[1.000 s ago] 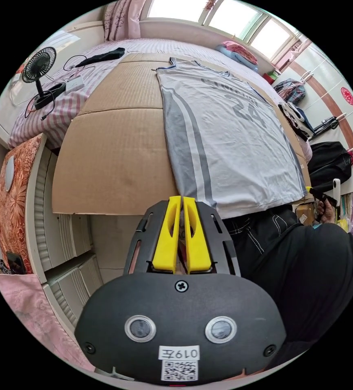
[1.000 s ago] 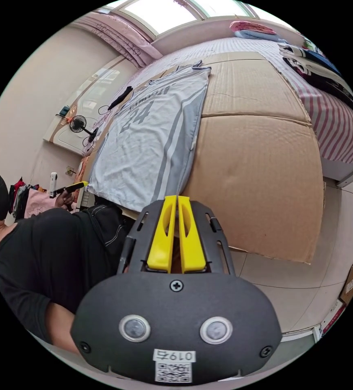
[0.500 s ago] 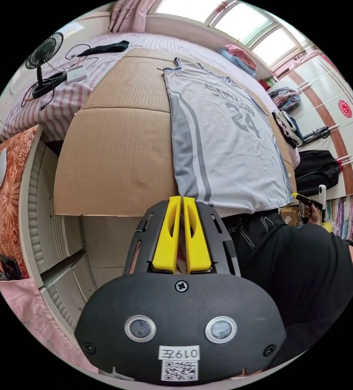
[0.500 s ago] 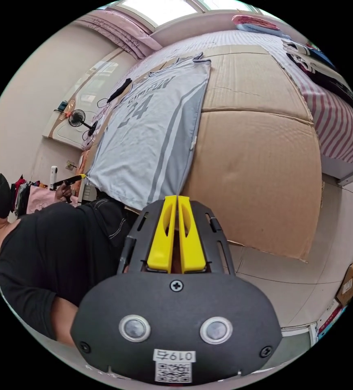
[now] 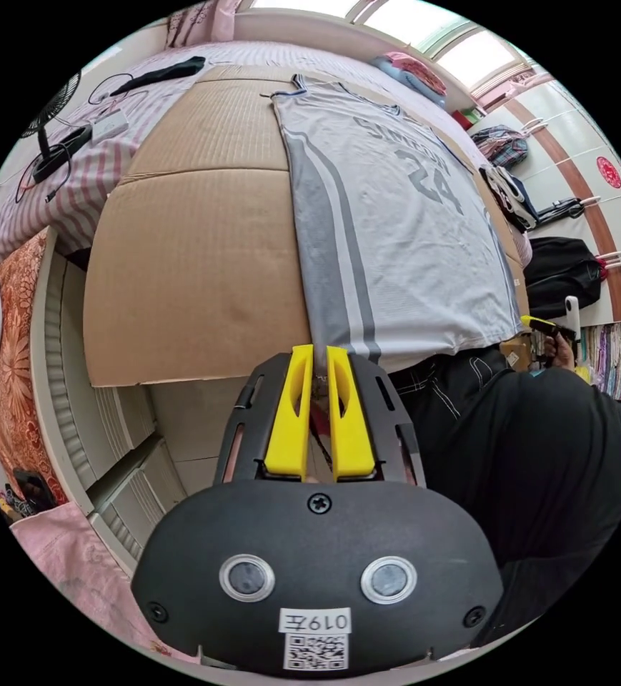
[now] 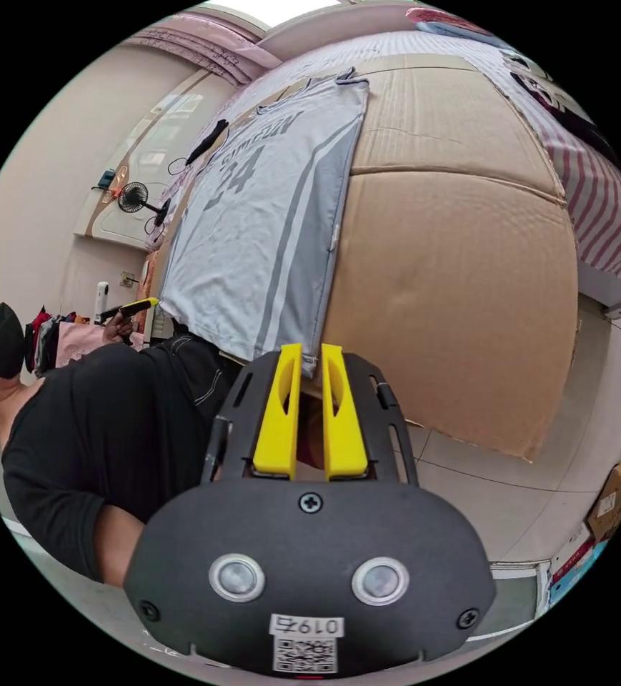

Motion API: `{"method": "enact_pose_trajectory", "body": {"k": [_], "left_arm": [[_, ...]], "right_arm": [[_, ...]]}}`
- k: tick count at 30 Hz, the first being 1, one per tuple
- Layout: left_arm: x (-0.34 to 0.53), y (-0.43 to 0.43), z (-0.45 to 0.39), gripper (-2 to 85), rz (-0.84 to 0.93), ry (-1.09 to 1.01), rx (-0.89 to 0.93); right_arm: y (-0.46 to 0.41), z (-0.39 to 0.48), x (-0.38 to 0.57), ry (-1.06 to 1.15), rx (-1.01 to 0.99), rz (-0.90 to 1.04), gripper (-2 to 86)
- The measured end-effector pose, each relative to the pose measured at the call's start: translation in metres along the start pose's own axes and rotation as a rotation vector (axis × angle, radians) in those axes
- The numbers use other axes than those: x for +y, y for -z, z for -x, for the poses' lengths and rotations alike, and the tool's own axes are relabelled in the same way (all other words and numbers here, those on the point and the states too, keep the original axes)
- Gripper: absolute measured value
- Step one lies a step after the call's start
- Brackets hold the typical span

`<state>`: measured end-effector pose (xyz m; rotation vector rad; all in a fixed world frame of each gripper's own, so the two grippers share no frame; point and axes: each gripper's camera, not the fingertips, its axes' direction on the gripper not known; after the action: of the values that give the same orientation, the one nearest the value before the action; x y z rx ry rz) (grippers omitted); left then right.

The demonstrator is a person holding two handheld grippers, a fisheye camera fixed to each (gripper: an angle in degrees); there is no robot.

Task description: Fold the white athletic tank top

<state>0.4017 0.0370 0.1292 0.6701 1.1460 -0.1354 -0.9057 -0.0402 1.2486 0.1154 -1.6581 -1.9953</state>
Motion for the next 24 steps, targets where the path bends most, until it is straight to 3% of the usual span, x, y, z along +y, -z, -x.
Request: {"method": "enact_pose_trajectory", "body": {"k": [4, 10, 16, 24], "left_arm": [[-0.011, 0.016, -0.001, 3.5, 0.002, -0.002, -0.120], [-0.070, 0.037, 0.005, 6.2, -0.233, 0.039, -0.011], [-0.135, 0.011, -0.006, 7.6, -0.230, 0.092, -0.072], [-0.157, -0.001, -0.032, 4.1, -0.200, 0.083, -0.221]], "right_arm": [[0.037, 0.018, -0.019, 0.044, 0.109, -0.079, 6.3], [0.027, 0.032, -0.083, 0.044, 0.151, -0.210, 7.2], [0.001, 0.040, -0.109, -0.009, 0.185, -0.223, 7.9], [-0.008, 0.048, -0.101, -0.039, 0.209, -0.256, 0.2]]}}
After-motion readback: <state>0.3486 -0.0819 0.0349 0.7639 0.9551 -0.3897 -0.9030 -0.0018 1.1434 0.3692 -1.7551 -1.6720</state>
